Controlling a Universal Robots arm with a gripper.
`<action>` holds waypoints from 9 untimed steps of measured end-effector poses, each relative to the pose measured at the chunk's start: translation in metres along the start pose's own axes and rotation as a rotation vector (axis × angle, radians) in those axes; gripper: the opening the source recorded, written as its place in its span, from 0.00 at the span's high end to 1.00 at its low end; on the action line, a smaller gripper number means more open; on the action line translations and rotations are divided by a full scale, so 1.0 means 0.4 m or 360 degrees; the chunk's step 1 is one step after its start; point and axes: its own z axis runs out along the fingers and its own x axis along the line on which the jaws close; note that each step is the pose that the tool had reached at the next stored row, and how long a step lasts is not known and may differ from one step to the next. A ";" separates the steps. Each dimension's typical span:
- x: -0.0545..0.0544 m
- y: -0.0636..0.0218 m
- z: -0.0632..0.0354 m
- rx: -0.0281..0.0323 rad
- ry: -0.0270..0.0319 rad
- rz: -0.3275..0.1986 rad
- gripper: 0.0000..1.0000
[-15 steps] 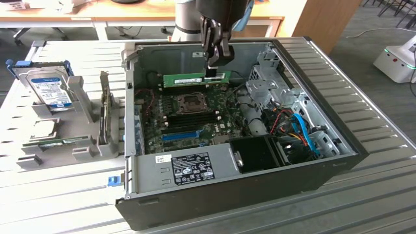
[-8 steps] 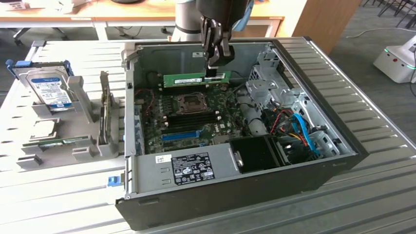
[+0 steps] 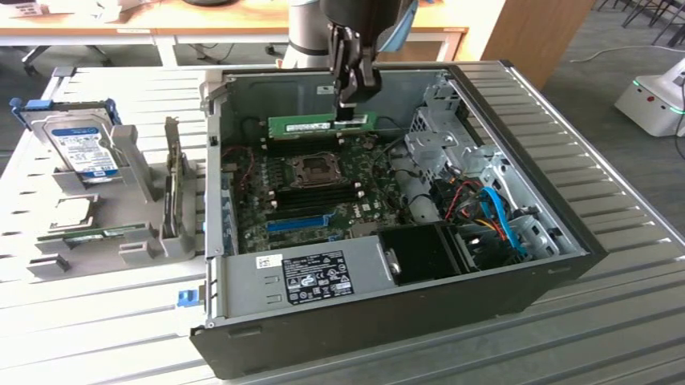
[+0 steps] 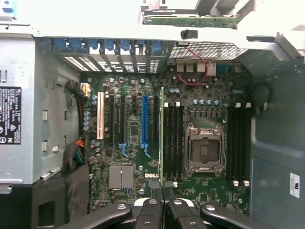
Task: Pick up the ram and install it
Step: 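Pick up the ram and move it above insertion slot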
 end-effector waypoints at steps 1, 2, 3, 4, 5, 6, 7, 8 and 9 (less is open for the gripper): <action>-0.004 0.000 0.001 0.00000 0.00002 0.0000 0.88; -0.007 0.000 0.001 0.00000 0.00001 0.0000 0.88; -0.011 0.000 0.002 -0.00001 0.00002 0.0000 0.88; -0.015 0.000 0.002 -0.00001 0.00003 0.0000 0.88; -0.019 0.000 0.003 0.00000 0.00002 0.0000 0.88; -0.023 0.000 0.004 -0.00001 0.00002 0.0000 0.88; -0.027 0.000 0.004 -0.00001 0.00003 0.0000 0.88; -0.031 0.000 0.005 0.00000 0.00001 0.0000 0.88; -0.035 0.000 0.005 0.00000 0.00001 0.0000 0.88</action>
